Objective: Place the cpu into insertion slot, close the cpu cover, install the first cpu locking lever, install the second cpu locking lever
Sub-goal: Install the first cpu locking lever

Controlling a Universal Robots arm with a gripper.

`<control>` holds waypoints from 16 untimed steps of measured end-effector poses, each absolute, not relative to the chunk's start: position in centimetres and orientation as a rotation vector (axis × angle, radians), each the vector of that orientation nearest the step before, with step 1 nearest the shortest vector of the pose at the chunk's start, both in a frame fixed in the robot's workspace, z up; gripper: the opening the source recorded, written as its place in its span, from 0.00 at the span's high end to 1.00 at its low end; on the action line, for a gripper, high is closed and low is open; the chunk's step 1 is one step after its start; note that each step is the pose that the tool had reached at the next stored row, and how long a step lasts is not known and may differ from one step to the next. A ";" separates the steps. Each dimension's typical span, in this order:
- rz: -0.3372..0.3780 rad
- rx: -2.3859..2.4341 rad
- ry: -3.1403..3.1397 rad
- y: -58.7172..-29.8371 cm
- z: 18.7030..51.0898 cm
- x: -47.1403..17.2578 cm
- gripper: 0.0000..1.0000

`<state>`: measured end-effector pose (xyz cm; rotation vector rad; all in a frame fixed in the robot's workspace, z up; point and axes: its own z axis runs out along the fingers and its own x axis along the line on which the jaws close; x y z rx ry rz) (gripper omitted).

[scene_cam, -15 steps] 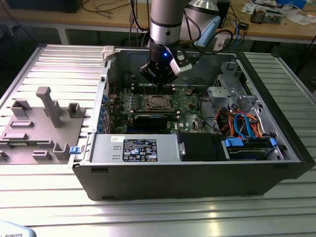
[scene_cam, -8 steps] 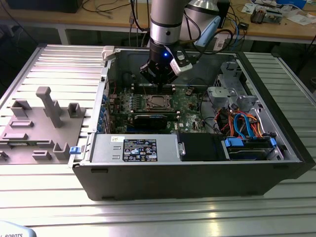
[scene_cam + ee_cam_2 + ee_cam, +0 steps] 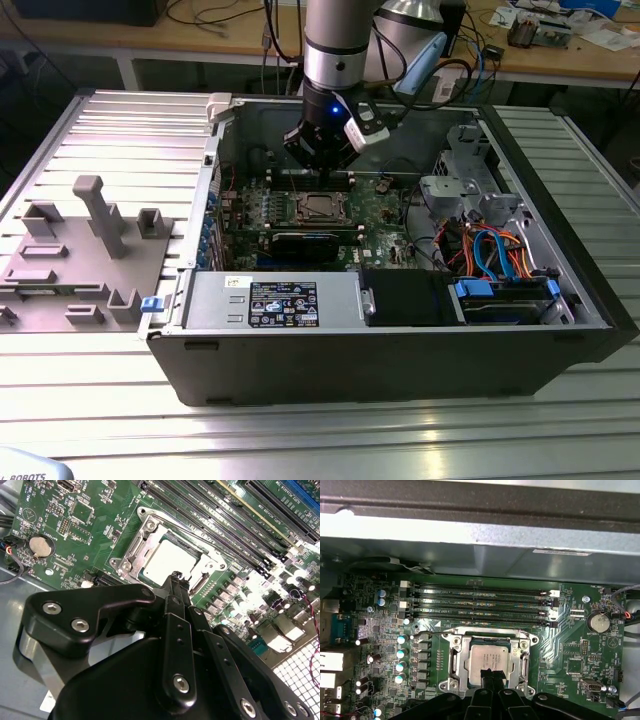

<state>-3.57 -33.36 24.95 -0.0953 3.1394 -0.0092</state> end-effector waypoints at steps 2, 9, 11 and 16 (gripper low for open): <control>-0.009 -0.095 3.139 -33.4 25.0 -3.6 0.89; -0.009 -0.095 3.139 -33.4 25.0 -3.9 0.89; -0.009 -0.095 3.139 -33.4 24.9 -3.9 0.89; -0.009 -0.095 3.139 -33.4 24.9 -4.2 0.89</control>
